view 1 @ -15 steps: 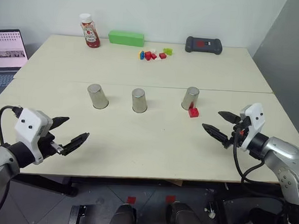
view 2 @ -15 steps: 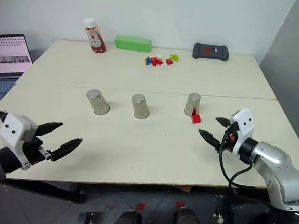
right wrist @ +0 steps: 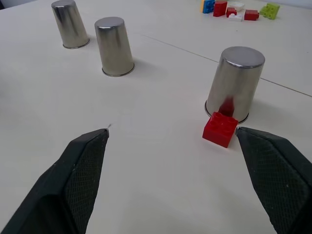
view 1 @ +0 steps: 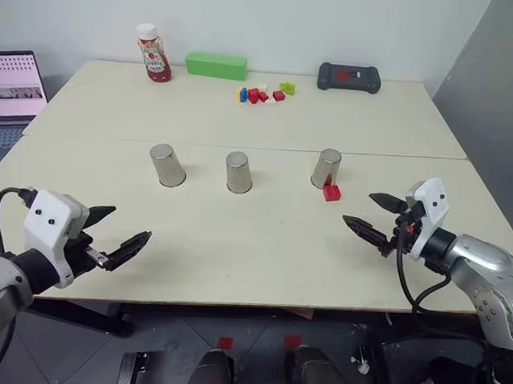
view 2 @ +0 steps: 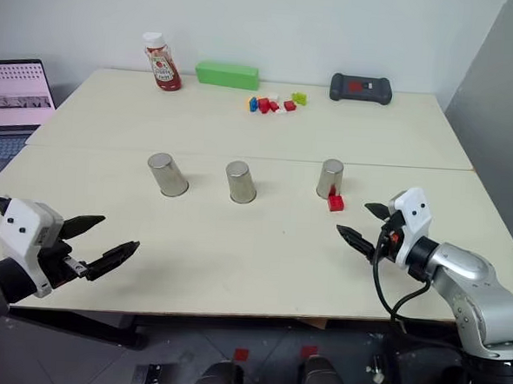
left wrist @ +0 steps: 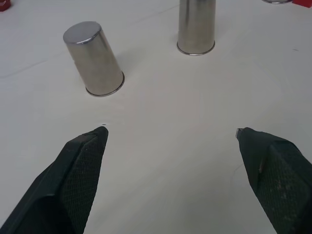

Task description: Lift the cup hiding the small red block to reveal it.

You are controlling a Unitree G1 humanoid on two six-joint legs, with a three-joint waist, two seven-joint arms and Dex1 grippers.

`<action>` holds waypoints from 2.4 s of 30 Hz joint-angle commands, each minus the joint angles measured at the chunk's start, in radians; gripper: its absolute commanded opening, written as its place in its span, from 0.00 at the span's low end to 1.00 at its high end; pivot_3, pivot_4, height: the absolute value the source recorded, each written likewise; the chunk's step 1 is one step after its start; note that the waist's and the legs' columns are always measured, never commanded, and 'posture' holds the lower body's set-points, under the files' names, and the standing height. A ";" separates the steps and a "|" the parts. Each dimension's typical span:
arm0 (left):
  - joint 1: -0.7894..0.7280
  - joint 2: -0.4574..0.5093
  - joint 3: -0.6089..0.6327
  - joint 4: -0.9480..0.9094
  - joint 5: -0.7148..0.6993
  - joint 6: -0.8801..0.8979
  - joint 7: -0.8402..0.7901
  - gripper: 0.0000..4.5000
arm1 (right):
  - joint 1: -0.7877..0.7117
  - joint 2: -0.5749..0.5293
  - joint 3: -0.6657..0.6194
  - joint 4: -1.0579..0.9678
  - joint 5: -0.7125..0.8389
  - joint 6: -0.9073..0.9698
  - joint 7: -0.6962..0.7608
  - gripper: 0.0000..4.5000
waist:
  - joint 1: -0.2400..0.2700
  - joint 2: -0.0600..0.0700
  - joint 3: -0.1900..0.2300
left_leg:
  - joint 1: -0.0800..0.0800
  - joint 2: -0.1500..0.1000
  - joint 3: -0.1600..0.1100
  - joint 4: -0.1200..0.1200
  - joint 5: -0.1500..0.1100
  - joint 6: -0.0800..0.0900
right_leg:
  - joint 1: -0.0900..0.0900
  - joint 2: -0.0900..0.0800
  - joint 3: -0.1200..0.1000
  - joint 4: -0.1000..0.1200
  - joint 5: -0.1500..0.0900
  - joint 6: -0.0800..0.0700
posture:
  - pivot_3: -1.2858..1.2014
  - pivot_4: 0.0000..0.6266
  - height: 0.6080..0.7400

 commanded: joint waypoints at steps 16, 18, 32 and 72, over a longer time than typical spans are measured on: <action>-0.031 0.018 0.021 -0.007 -0.010 -0.055 -0.020 1.00 | -0.031 0.005 0.022 -0.020 -0.033 -0.048 0.012 0.99 | 0.000 0.000 0.000 | 0.000 0.000 0.000 0.000 0.000 0.000 | 0.000 0.000 0.000 0.000 0.000 0.000 | 0.52 0.24 1.00; -0.035 0.022 0.017 -0.003 -0.005 -0.057 -0.024 1.00 | -0.029 0.008 0.021 -0.020 -0.030 -0.060 0.017 0.99 | 0.000 0.000 0.000 | 0.000 0.000 0.000 0.000 0.000 0.000 | 0.000 0.000 0.000 0.000 0.000 0.000 | 0.52 0.24 1.00; -0.058 0.030 -0.017 0.035 0.033 -0.092 -0.049 1.00 | -0.043 0.009 -0.004 -0.005 -0.010 -0.044 0.025 0.99 | 0.000 0.000 0.000 | 0.000 0.000 0.000 0.000 0.000 0.000 | 0.000 0.000 0.000 0.000 0.000 0.000 | 0.52 0.24 1.00; -0.110 0.050 -0.050 0.051 0.012 -0.048 -0.083 1.00 | 0.013 0.014 -0.013 -0.038 0.021 -0.053 0.050 0.99 | 0.000 0.000 0.000 | 0.000 0.000 0.000 0.000 0.000 0.000 | 0.000 0.000 0.000 0.000 0.000 0.000 | 0.52 0.24 1.00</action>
